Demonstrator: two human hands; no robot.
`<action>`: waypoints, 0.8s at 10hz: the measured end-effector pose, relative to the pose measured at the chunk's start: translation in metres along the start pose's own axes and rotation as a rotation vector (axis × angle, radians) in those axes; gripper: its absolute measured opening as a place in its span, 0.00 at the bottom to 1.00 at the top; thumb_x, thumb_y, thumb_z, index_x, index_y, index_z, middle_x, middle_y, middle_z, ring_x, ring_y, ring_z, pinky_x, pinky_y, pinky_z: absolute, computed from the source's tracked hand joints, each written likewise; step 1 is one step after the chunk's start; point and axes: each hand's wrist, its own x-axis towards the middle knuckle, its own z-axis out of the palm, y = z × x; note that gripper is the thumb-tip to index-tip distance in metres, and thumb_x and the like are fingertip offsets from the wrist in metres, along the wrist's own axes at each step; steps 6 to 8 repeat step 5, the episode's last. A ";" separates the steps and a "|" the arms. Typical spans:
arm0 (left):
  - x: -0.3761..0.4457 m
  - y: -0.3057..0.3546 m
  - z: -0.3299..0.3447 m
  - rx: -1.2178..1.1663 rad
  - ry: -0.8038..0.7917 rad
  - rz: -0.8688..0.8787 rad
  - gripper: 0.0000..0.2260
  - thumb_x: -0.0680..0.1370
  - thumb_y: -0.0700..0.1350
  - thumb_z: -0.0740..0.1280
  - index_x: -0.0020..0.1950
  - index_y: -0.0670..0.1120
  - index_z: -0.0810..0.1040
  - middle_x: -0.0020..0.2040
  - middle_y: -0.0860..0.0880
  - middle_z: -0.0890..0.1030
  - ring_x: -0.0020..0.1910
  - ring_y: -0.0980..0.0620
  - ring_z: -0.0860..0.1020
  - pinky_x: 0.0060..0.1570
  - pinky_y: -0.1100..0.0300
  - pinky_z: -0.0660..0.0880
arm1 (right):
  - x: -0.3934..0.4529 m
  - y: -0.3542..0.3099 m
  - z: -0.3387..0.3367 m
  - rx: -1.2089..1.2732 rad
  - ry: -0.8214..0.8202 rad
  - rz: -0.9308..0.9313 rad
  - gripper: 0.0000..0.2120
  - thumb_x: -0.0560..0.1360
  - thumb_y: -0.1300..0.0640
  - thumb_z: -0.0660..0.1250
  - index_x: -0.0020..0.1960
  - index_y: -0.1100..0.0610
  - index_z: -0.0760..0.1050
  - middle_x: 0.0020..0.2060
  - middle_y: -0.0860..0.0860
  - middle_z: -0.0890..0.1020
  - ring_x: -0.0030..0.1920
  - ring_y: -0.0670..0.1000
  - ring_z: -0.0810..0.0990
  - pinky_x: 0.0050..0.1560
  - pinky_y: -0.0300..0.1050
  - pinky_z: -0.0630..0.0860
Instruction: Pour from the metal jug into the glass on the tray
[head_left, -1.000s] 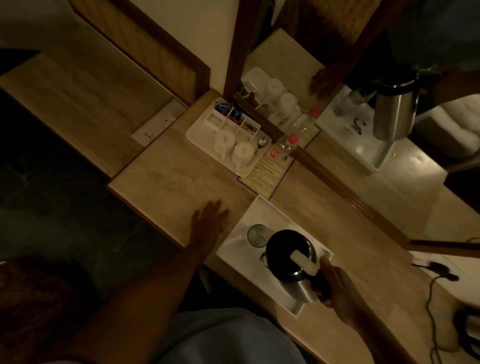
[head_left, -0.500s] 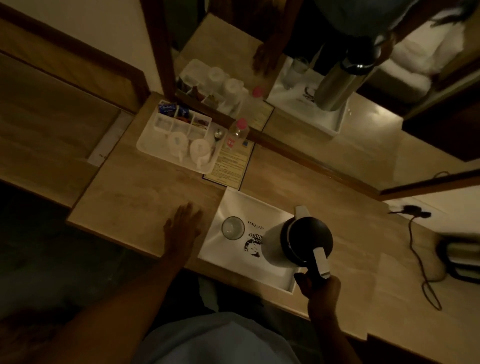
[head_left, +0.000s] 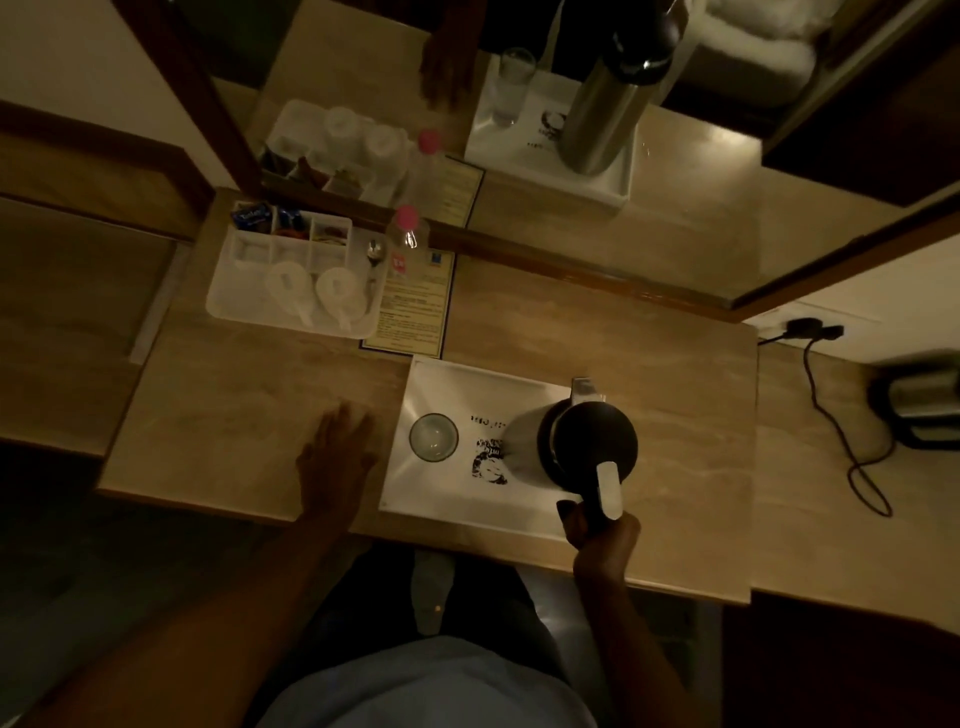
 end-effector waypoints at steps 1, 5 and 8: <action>0.000 0.001 0.006 0.058 0.030 -0.004 0.33 0.85 0.52 0.64 0.87 0.57 0.51 0.88 0.47 0.49 0.87 0.41 0.51 0.78 0.38 0.66 | 0.007 0.000 0.002 -0.117 0.010 -0.008 0.19 0.74 0.76 0.61 0.30 0.58 0.72 0.19 0.45 0.73 0.23 0.44 0.71 0.29 0.38 0.75; -0.004 0.006 0.006 0.079 0.113 0.020 0.32 0.84 0.47 0.68 0.85 0.53 0.59 0.86 0.44 0.54 0.85 0.38 0.56 0.76 0.37 0.68 | 0.008 -0.051 -0.052 -0.920 -0.326 -0.781 0.21 0.79 0.52 0.53 0.38 0.54 0.81 0.30 0.50 0.84 0.30 0.53 0.82 0.31 0.45 0.75; -0.004 0.006 0.006 0.079 0.113 0.020 0.32 0.84 0.47 0.68 0.85 0.53 0.59 0.86 0.44 0.54 0.85 0.38 0.56 0.76 0.37 0.68 | 0.008 -0.051 -0.052 -0.920 -0.326 -0.781 0.21 0.79 0.52 0.53 0.38 0.54 0.81 0.30 0.50 0.84 0.30 0.53 0.82 0.31 0.45 0.75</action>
